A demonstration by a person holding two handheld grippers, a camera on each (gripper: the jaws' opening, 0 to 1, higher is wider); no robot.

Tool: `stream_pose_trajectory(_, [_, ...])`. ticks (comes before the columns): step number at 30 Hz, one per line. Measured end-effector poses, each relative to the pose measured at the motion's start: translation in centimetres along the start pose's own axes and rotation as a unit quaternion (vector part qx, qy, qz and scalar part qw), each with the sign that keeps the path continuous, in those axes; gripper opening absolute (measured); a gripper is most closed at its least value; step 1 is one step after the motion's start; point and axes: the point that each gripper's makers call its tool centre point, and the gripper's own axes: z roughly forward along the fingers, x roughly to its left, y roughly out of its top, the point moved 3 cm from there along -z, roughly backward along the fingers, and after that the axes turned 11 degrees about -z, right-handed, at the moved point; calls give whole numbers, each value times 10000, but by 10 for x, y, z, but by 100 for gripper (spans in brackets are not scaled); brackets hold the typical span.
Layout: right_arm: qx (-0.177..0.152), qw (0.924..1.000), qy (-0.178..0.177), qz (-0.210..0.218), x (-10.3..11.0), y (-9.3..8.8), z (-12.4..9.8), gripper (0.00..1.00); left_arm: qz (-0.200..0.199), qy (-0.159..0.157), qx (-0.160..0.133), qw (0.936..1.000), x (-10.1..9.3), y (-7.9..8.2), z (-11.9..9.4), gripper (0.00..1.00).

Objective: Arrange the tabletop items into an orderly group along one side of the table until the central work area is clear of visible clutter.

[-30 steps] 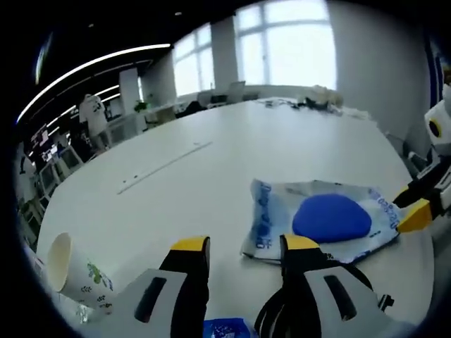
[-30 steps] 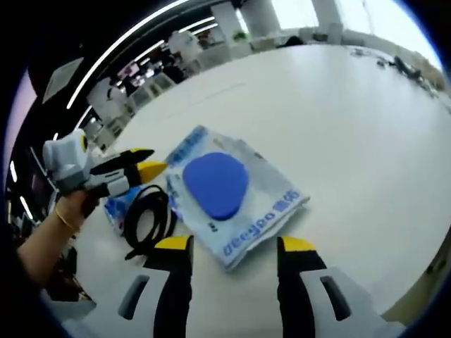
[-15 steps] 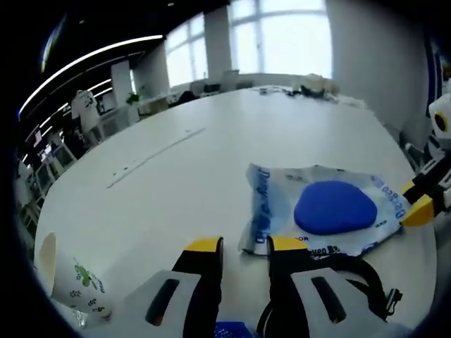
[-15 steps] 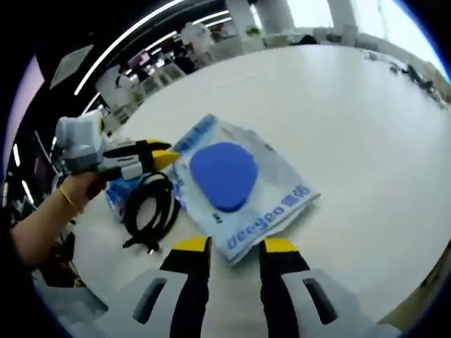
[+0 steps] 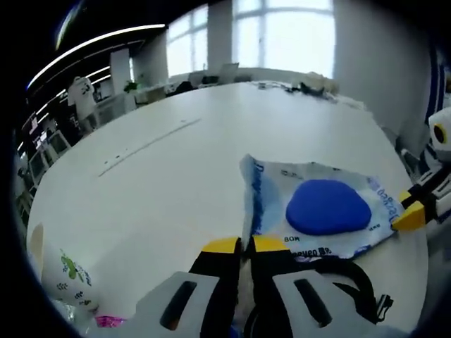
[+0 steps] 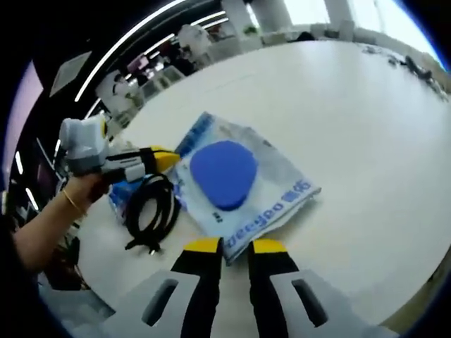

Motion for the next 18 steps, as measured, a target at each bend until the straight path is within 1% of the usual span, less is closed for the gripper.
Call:
stream_pose_trajectory(3, [-8,10000,-14,-68,0,-1,0,9,134,37,17,9999,-2,1,0,3])
stream_pose_trajectory(4, [-18,10000,4,-90,-1,0,0,8,247,49,28,9997,-2,1,-1,2])
stream_pose_trajectory(10, [-47,9998,-2,-202,0,1,0,5,290,126,48,9995,-2,1,-3,2])
stream_pose_trajectory(15, [-137,9997,-24,-189,-3,4,0,3,317,154,66,9994,-2,3,-4,1])
stream_pose_trajectory(18, [-235,9994,-30,-252,-1,8,-3,2,417,215,80,9989,-3,4,-7,1])
